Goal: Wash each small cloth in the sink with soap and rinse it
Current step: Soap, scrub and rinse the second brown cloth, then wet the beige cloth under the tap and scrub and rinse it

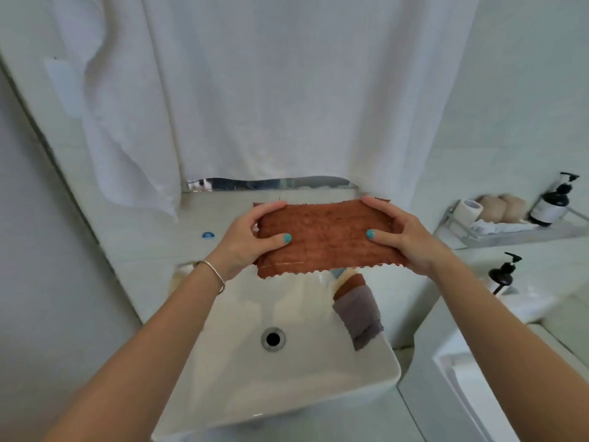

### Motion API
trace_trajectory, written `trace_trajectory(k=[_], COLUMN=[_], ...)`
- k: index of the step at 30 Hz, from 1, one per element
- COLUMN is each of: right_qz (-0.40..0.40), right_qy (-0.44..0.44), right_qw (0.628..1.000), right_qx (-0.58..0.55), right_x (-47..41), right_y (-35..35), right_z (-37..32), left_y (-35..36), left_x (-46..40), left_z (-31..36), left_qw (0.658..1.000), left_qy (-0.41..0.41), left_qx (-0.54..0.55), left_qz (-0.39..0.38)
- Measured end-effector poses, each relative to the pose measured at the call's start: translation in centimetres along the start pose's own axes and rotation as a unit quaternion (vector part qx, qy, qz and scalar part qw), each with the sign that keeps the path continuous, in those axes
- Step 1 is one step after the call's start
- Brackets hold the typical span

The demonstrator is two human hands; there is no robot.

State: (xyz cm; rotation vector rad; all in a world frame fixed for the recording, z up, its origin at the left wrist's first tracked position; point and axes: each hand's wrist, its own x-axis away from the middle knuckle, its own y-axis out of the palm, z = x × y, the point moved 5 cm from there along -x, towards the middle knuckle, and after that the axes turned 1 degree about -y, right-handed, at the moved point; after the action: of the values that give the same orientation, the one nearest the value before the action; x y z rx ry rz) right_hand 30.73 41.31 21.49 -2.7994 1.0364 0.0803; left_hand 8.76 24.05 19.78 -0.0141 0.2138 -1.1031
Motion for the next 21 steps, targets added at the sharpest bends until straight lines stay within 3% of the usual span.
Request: trace_trajectory(k=[6, 11, 21], right_qz=[0.009, -0.005, -0.043], right_qy=[0.104, 0.203, 0.252], right_qw=[0.993, 0.976, 0.959], right_qx=[-0.057, -0.084, -0.127], right_x=[5.5, 9.0, 4.1], right_y=[-4.3, -8.0, -14.0], right_z=[9.1, 17.6, 25.7], left_y=[7.7, 14.7, 19.7], left_x=[1.9, 4.6, 1.9], left_z=[-7.2, -16.2, -22.7], left_qw=[0.998, 0.992, 0.989], left_qy=[-0.034, -0.114, -0.143], left_qx=[-0.013, 0.0, -0.016], left_qz=[-0.045, -0.057, 0.03])
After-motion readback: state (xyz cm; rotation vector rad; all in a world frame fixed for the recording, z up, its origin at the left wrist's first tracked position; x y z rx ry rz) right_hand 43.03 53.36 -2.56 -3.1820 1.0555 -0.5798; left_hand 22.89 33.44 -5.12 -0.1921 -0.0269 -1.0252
